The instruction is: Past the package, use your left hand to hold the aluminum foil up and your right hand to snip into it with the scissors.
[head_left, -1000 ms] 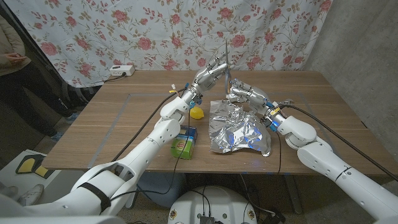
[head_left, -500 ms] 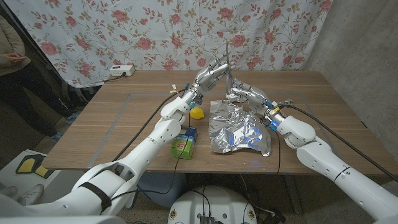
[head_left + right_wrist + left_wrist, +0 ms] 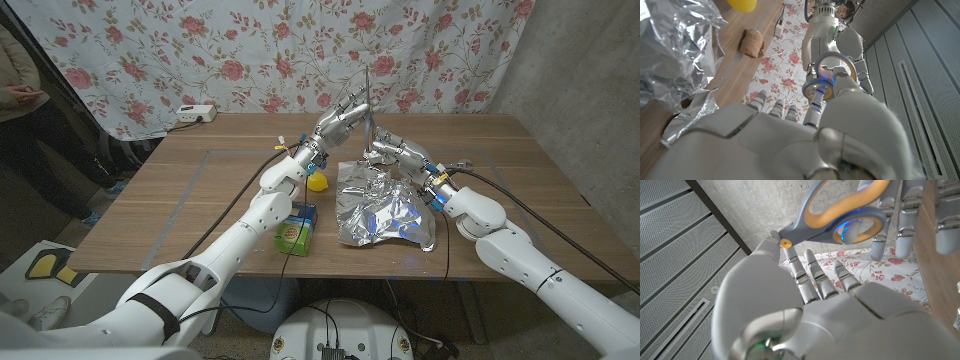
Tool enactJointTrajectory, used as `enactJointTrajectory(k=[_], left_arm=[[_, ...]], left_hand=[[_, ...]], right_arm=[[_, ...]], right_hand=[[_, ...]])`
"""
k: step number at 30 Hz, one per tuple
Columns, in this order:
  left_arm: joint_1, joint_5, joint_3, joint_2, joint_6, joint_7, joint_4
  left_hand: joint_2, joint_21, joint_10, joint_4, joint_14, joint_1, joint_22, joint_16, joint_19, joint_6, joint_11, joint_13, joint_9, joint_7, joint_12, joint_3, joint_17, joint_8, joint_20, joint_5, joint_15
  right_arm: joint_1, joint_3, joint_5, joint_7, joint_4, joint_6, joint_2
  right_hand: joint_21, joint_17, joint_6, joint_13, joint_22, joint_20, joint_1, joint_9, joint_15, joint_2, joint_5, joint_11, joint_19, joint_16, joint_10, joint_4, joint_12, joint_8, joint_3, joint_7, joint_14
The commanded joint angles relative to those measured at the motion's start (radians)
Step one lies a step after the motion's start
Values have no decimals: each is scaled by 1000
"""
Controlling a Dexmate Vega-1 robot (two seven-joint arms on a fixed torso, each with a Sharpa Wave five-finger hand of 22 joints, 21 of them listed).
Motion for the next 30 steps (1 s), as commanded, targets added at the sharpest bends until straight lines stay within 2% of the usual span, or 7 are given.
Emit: enactJointTrajectory(k=[1, 14, 30], left_arm=[[4, 5, 7, -3, 3, 9, -9], [25, 12, 12, 8, 2, 26, -39], [24, 9, 15, -2, -5, 28, -26]], left_hand=[[5, 0, 23, 5, 41, 5, -1, 6, 3, 8, -11, 12, 5, -5, 6, 2, 6, 3, -1, 10, -42], [5, 0, 24, 7, 42, 5, -1, 5, 3, 9, -11, 11, 5, -5, 6, 1, 9, 3, -2, 10, -40], [5, 0, 24, 7, 44, 6, -1, 4, 3, 11, -11, 11, 5, -7, 5, 0, 14, 4, -3, 10, -41]], right_arm=[[-5, 2, -5, -15, -1, 5, 6], [1, -7, -4, -4, -4, 1, 8], [5, -20, -16, -10, -9, -4, 14]], right_hand=[[5, -2, 27, 2, 1, -4, 13, -1, -11, -5, -2, -7, 6, 6, 11, -5, 7, 10, -3, -1, -118], [5, -2, 38, 2, 0, 0, 16, -1, -10, -8, -4, -4, 15, 7, 15, -5, 5, 9, -7, 3, -112], [3, -2, 42, 2, 0, 3, 20, -1, -8, -17, -6, 2, 18, 6, 20, -6, 4, 5, -13, 10, -111]])
